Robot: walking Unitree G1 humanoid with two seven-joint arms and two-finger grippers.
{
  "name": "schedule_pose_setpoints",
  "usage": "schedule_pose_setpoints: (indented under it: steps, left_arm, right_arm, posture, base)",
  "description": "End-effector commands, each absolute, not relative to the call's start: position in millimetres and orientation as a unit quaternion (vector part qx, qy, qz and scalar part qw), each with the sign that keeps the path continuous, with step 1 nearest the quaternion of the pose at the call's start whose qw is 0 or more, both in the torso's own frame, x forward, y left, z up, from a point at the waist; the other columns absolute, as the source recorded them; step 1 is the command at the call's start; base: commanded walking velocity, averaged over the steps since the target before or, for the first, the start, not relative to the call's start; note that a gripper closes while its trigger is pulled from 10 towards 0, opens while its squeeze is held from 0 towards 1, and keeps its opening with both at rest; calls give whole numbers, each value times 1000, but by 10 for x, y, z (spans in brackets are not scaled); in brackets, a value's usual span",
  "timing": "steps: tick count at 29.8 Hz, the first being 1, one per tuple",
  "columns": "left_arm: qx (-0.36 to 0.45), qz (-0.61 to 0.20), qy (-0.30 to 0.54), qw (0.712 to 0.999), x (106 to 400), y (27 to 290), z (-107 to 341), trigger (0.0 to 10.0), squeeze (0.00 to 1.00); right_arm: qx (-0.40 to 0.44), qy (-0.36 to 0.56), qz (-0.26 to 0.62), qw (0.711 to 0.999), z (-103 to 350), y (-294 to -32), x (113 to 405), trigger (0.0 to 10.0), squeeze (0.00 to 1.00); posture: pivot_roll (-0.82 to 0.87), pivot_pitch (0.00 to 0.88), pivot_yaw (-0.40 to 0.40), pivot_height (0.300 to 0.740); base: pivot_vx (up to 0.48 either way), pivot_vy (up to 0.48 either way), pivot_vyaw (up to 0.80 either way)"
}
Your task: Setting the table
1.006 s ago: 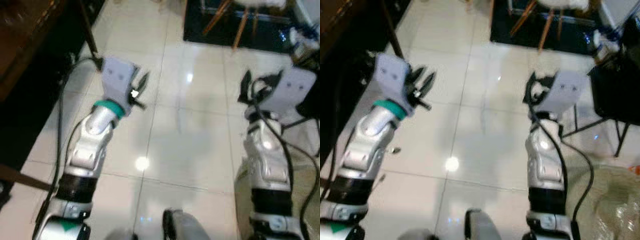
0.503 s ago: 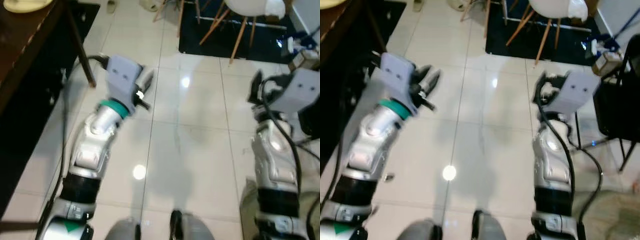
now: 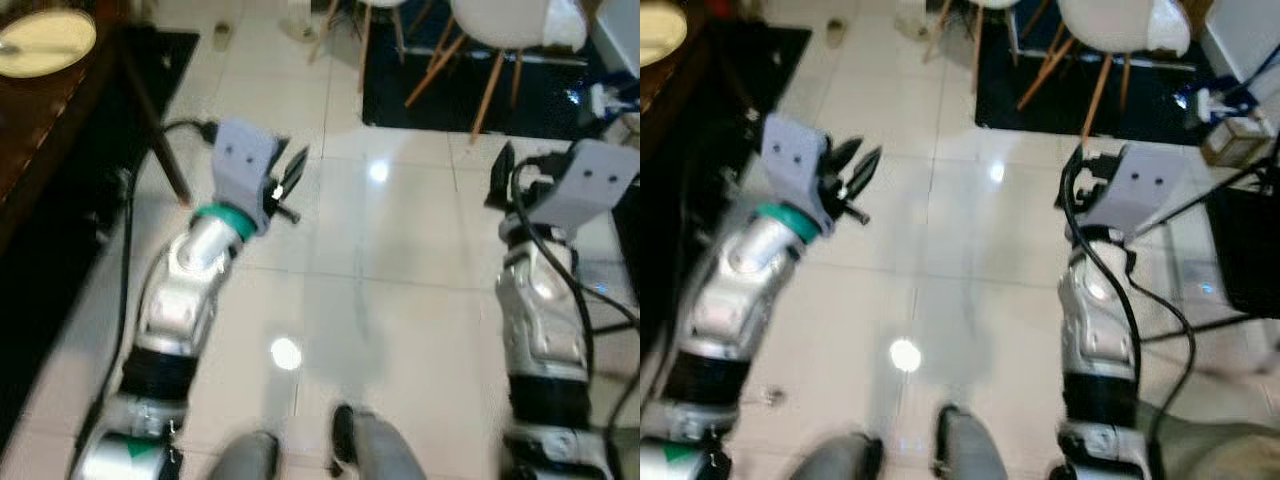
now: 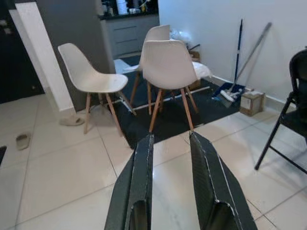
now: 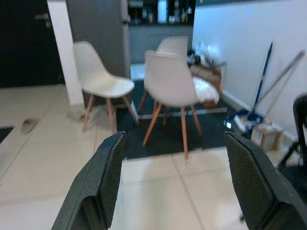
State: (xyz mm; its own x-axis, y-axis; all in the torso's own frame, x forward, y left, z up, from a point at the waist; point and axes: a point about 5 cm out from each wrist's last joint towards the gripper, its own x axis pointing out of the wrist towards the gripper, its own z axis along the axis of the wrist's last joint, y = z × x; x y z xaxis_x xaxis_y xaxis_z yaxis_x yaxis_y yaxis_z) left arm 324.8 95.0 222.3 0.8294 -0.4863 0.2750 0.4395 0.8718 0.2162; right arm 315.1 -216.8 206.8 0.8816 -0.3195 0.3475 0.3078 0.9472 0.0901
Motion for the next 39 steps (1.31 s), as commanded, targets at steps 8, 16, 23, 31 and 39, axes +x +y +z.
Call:
schedule_pose_setpoints:
  steps: [8,16,23,31,39]
  left_arm:
    - [86,-190,-128,970,3220,1083,1954,10000,0]
    - [119,-49,-74,989,3100,1446,1512,10000,0]
    - [131,-23,-75,988,3050,1552,1485,10000,0]
    - [131,-36,-96,986,3080,1467,1568,10000,0]
    - [136,-20,-116,984,3085,1517,1630,10000,0]
  right_arm:
    - [9,-139,-66,988,1868,-1893,3199,10000,0]
    - [23,-85,53,995,1583,-1436,3254,10000,0]
    - [47,-77,78,993,1546,-1239,3290,10000,0]
    - [67,-93,65,991,1640,-1216,3357,10000,0]
    - [77,-97,77,989,1664,-1164,3404,10000,0]
  posture:
    - [131,109,-2,740]
    - [173,114,-41,740]
    - [204,116,-55,740]
    - [216,99,-55,740]
    - [231,79,-58,740]
  base:
    - [480,0,0]
    - [464,0,0]
    - [471,0,0]
    - [474,0,0]
    - [480,0,0]
